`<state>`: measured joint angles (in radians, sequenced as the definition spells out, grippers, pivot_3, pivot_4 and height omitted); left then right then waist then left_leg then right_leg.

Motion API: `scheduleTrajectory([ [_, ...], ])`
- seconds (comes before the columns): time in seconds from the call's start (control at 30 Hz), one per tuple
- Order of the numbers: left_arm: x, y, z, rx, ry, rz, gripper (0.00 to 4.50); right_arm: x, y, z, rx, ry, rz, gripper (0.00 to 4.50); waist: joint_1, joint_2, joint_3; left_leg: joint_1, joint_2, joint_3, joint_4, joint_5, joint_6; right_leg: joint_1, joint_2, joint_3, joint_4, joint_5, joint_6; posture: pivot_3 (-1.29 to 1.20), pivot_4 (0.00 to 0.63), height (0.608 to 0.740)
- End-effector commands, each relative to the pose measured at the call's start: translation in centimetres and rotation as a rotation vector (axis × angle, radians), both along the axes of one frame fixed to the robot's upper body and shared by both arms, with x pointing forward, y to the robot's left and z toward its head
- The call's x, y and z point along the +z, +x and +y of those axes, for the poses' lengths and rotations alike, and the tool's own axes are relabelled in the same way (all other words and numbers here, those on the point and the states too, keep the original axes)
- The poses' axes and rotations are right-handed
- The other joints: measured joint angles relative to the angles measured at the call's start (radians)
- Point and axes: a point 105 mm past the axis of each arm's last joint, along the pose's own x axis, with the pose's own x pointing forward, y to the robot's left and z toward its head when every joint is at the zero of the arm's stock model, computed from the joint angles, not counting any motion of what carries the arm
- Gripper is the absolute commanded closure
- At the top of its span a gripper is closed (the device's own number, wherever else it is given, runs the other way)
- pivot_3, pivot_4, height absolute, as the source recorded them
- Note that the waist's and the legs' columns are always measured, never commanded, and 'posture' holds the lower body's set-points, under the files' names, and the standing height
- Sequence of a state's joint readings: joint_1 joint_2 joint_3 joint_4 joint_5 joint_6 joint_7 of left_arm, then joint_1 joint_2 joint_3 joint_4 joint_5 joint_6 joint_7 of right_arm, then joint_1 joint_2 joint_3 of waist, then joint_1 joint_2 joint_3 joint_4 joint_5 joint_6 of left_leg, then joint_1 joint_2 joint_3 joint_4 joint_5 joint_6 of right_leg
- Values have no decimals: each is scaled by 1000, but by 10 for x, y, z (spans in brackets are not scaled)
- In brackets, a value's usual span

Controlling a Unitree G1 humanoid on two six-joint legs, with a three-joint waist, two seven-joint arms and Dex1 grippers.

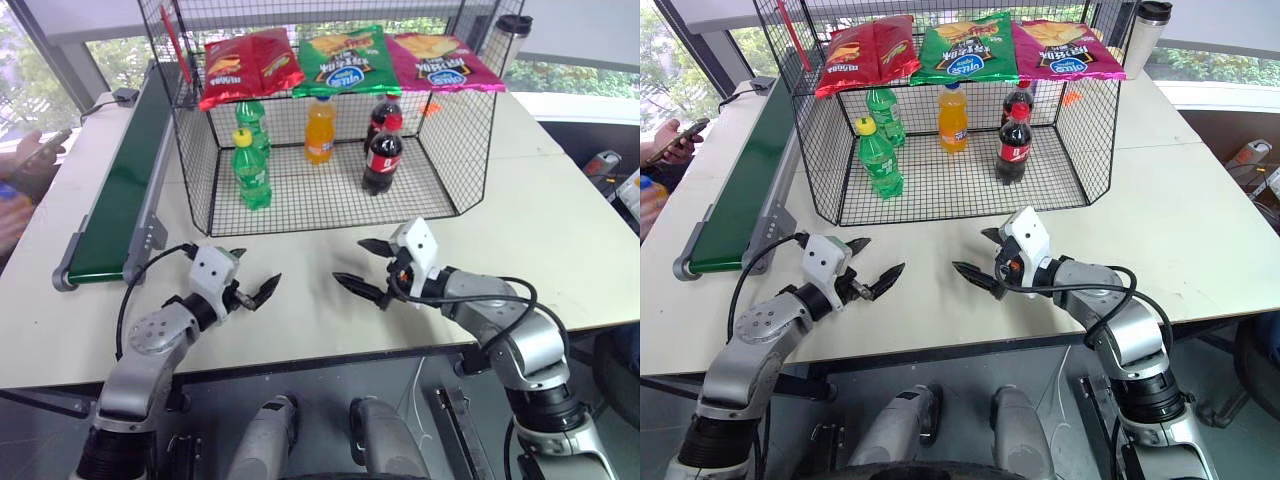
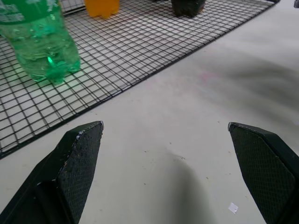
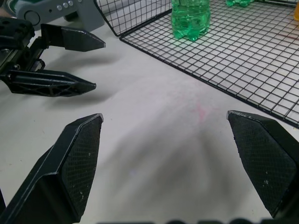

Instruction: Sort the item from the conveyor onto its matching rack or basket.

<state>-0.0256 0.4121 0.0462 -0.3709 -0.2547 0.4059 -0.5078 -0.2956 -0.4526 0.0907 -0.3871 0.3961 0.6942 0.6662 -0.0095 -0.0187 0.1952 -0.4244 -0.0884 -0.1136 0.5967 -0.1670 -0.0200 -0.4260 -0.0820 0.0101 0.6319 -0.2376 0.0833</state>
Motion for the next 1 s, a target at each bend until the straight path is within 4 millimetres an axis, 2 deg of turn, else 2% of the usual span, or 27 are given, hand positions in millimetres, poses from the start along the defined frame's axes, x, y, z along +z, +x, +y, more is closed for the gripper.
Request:
scheduleTrajectory([
  [0.03,15,-6,4,17,-28,-57,0,12,-2,2,18,14,-43,100,-1,0,0,0,0,0,0,0,0,0,0,0,0,0,0,0,150,739],
  [0.4,11,-6,1,27,-9,-45,0,13,-2,6,35,15,-42,100,0,0,0,0,0,0,0,0,0,0,0,0,0,0,0,0,150,739],
  [0.67,10,-7,-9,-2,-8,-50,0,14,-2,8,41,19,-53,100,0,0,0,0,0,0,0,0,0,0,0,0,0,0,0,0,150,739],
  [1.0,8,-6,-7,-10,9,-47,0,13,-2,5,33,12,-56,100,0,0,0,0,0,0,0,0,0,0,0,0,0,0,0,0,150,739],
])
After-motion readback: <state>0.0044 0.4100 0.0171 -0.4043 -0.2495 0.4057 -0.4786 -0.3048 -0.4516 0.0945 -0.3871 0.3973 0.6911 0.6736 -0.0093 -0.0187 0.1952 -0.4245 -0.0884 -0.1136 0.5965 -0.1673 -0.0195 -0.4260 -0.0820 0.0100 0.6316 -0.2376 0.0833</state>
